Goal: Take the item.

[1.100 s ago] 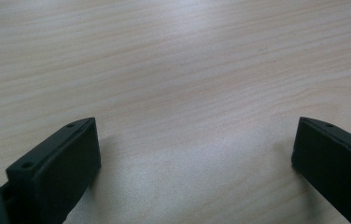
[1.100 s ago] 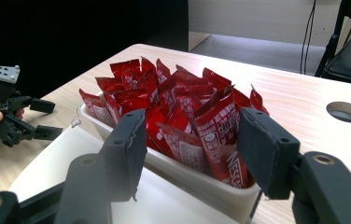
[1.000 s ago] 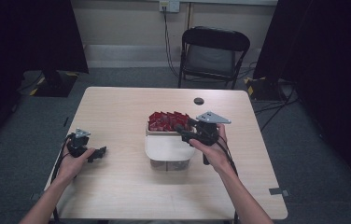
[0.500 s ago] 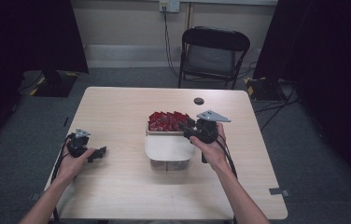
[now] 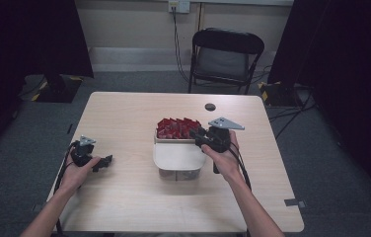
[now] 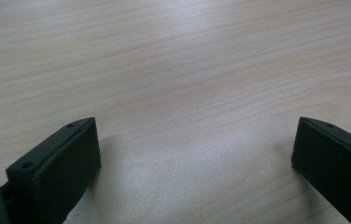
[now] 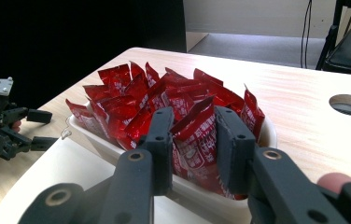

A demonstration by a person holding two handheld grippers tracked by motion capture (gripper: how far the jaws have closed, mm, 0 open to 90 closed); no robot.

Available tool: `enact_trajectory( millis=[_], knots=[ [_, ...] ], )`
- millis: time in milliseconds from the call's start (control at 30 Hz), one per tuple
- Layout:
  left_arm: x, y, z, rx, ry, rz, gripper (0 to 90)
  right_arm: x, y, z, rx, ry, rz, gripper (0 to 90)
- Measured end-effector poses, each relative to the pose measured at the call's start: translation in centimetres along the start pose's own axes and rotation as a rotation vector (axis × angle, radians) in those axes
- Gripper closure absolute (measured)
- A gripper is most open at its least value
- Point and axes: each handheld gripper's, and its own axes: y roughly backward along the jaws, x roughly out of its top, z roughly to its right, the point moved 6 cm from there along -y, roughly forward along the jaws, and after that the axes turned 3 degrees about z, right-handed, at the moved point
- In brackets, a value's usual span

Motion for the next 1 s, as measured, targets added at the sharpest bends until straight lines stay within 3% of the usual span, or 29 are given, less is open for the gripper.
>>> enact_trajectory(
  millis=[200,400,1000],
  knots=[
    [0.0,0.0,0.0,0.000,0.003,0.002,0.7,0.0,1.0,0.2,-0.016,0.033,-0.010,71.2],
    [0.0,0.0,0.0,0.001,0.003,0.002,0.7,0.0,1.4,0.9,-0.027,0.019,0.002,75.3],
    [0.0,0.0,0.0,0.000,0.004,0.002,0.6,0.7,1.6,0.7,-0.016,0.020,0.024,78.8]
  ],
)
